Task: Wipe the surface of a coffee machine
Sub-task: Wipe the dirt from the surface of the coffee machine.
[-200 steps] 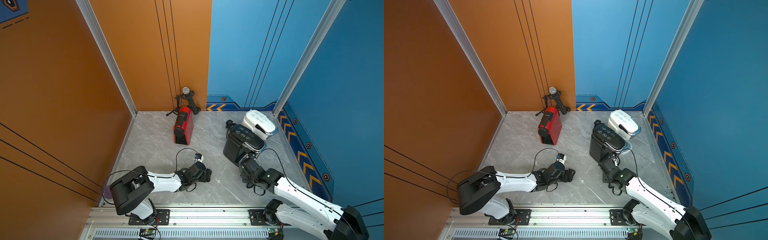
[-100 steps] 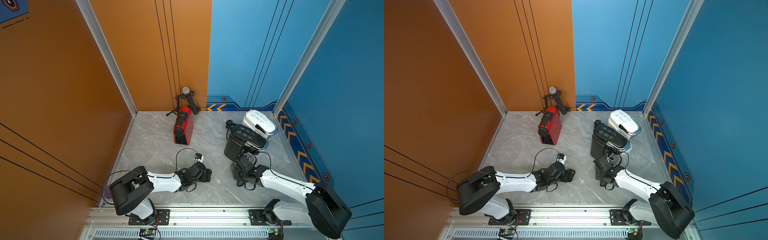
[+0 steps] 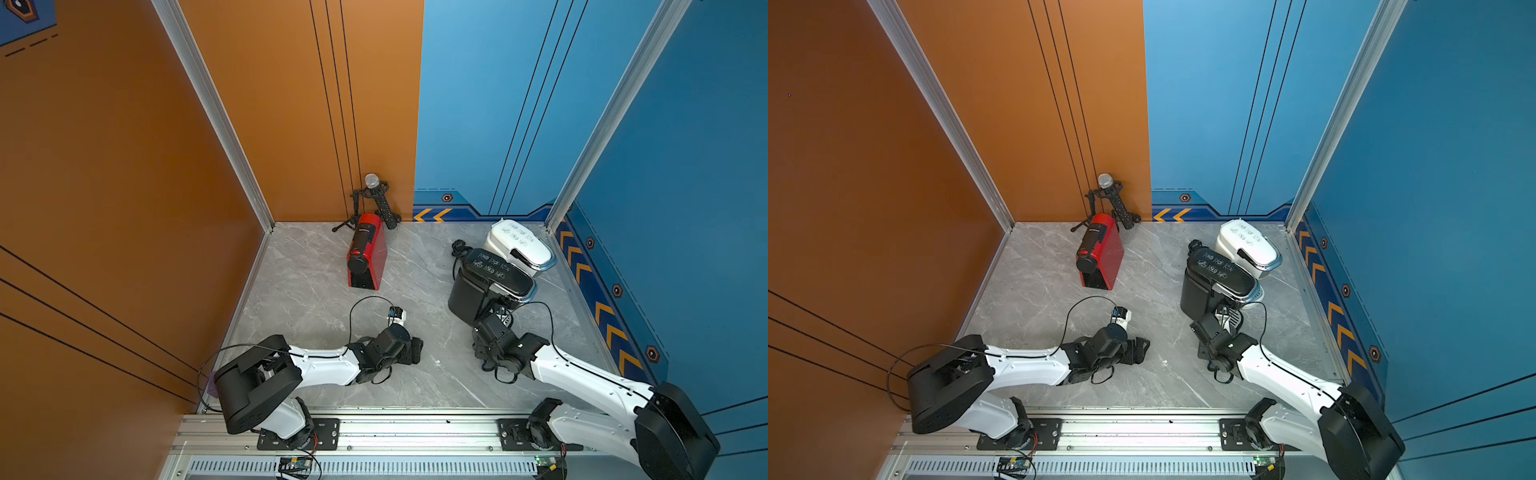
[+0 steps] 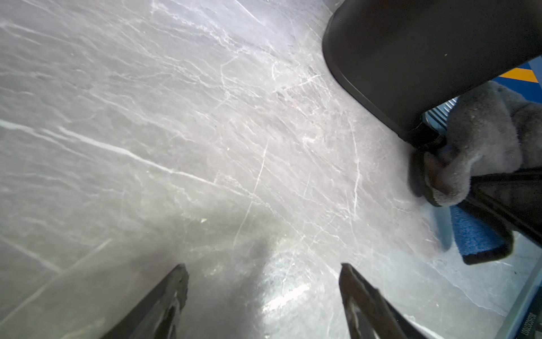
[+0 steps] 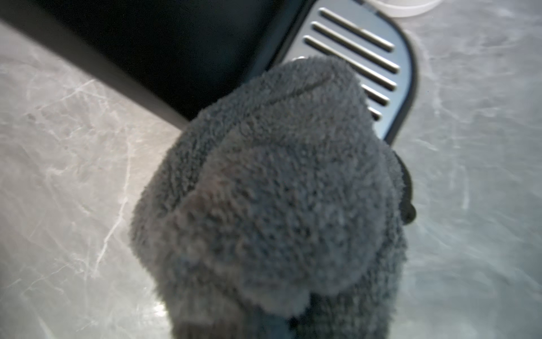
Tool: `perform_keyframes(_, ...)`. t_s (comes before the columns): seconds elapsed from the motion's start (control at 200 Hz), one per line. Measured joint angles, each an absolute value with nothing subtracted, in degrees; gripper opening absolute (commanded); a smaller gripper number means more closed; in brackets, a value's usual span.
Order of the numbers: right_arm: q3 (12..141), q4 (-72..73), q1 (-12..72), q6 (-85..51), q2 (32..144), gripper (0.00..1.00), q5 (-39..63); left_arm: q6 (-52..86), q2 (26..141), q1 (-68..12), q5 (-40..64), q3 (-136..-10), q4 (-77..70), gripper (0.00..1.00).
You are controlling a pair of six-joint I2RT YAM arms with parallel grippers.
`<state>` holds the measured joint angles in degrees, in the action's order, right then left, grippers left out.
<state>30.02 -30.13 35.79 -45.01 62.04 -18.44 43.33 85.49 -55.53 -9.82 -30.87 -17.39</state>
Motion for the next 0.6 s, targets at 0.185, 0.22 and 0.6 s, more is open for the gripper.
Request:
perform_keyframes(0.185,27.6,-36.1,29.6,-48.9,50.1,0.04,-19.6,43.3,85.8,-55.5,-9.8,-30.9,-17.4,0.82)
perform_keyframes(0.22,26.7,-37.2,28.0,-49.6,46.9,0.04,-19.5,43.3,85.8,-55.5,-9.8,-30.9,-17.4,0.82)
perform_keyframes(0.6,22.5,-36.5,7.2,-51.1,37.0,0.05,-5.6,43.0,86.1,-55.4,-9.6,-30.9,-17.8,0.82)
